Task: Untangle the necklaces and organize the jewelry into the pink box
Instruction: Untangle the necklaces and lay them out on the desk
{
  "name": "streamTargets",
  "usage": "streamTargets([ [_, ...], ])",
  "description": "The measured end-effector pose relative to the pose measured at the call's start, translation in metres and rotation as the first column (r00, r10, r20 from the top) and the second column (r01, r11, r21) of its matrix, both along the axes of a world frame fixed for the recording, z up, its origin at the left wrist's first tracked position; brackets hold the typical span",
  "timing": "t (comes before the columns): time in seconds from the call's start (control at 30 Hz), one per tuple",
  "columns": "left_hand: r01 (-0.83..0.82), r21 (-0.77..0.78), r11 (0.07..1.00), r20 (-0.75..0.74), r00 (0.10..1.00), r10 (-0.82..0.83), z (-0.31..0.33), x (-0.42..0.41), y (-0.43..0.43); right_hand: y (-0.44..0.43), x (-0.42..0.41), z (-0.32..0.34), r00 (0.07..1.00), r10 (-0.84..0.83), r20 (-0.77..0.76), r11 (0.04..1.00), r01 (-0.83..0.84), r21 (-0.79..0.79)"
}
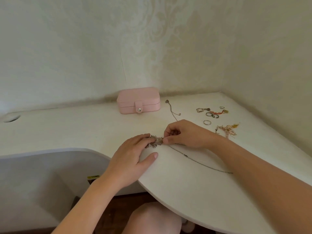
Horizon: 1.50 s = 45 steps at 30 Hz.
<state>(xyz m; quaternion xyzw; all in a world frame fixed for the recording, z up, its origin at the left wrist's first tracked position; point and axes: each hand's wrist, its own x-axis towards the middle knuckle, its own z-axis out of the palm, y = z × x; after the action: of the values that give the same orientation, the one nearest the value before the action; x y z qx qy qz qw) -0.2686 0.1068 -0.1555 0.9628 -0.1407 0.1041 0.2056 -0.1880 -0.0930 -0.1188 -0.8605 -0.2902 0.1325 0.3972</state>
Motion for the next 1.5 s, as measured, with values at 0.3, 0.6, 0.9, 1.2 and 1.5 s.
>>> streamTargets([
  [0.3,-0.116,-0.537,0.836,-0.081,0.993,0.086,0.015,0.026,-0.026,0.009,0.002,-0.009,0.981,0.030,-0.193,0.950,0.033,0.312],
  [0.6,-0.144,-0.735,0.663,-0.202,0.979,-0.012,0.018,0.036,-0.023,0.011,0.004,-0.013,0.983,0.015,-0.184,0.943,0.047,0.329],
  [0.9,-0.121,-0.790,0.601,-0.232,0.967,-0.110,0.017,0.037,-0.023,0.013,0.011,-0.016,0.959,-0.143,-0.244,0.819,0.254,0.515],
  [1.2,-0.097,-0.931,0.353,-0.198,0.944,-0.265,0.024,0.030,-0.018,0.014,0.006,-0.014,0.908,-0.042,-0.417,0.684,0.330,0.650],
  [1.5,-0.089,-0.827,0.555,-0.216,0.962,-0.167,0.021,0.032,-0.026,0.016,0.004,-0.016,0.919,-0.055,-0.389,0.699,0.314,0.643],
])
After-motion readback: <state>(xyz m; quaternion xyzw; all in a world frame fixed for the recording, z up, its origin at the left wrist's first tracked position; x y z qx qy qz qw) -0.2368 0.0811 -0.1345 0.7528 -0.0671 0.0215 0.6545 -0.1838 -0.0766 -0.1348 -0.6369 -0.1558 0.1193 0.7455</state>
